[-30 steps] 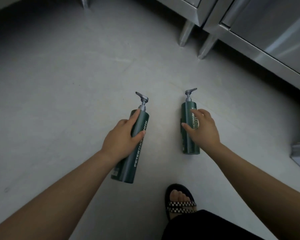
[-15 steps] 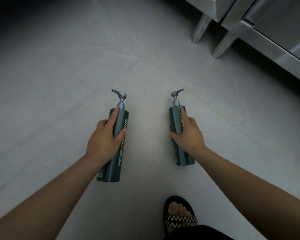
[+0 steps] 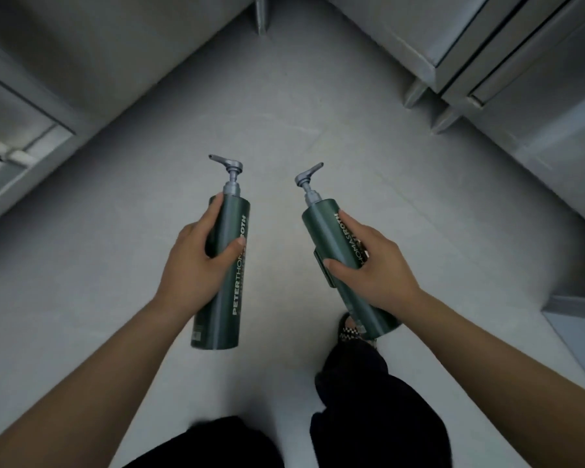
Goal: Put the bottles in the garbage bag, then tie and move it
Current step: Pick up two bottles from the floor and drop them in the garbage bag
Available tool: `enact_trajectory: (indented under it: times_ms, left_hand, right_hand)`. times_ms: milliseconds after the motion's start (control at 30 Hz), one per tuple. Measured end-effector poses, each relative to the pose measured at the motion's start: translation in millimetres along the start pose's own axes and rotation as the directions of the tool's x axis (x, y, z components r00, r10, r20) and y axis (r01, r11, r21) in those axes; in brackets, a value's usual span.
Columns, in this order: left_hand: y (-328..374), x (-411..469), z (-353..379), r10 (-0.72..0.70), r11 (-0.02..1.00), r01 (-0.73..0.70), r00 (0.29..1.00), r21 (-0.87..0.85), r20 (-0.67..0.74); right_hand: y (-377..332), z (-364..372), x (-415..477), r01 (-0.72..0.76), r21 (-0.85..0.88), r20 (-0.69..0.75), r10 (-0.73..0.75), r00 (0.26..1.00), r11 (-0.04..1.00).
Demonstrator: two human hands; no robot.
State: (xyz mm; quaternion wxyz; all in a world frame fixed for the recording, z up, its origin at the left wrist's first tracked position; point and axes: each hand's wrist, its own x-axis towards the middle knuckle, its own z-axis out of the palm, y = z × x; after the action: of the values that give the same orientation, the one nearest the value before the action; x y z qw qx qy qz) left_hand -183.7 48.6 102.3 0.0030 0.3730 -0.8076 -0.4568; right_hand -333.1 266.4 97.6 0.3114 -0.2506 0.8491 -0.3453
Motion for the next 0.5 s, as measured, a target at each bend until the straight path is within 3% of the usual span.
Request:
enact_trajectory:
  times_ms: [167,333,500]
  left_hand:
    - [141.4,-70.8,-91.8,-0.016,1.000,0.017,0.999,-0.013,0.029]
    - [298.4,-156.3,-206.8,-0.009,0.999,0.010,1.000,0.039,-0.009]
    - [409.7,-234.0,-303.0,-0.019,0.997,0.035,0.976,0.073,-0.216]
  right_hand:
    - [-135.2,-96.3,-67.6,-0.047,0.075,-0.078,0.053,0.996,0.996]
    - [-292.3,-197.8,-136.6,-0.034,0.247,-0.048,0.047,0.998,0.968]
    - [-414.1,-264.4,-186.3,0.072,0.317,-0.015,-0.071,0.997,0.946]
